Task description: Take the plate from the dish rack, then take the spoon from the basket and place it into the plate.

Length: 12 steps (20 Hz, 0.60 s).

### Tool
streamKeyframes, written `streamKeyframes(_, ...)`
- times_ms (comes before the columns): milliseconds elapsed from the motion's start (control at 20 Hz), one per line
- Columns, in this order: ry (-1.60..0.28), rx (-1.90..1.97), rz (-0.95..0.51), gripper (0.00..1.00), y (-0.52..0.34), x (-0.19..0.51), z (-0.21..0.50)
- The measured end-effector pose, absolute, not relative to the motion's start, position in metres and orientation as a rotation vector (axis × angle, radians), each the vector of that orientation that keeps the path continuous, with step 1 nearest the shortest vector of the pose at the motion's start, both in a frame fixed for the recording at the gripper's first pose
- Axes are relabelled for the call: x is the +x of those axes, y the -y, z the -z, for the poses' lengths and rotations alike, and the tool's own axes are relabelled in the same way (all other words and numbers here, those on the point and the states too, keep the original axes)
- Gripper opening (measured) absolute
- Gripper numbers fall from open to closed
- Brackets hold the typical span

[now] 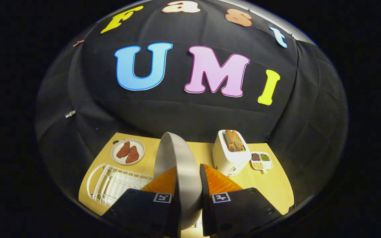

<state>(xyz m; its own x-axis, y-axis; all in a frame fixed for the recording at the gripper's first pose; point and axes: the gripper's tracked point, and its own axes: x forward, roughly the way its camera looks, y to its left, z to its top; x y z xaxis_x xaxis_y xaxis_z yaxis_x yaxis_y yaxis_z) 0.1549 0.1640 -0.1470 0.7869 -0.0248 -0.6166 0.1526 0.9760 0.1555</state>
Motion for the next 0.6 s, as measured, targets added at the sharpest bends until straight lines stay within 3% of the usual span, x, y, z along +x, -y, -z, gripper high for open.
streamKeyframes(600, -0.738, 0.384, -0.045, 0.28, -0.056, -0.009, 0.200)
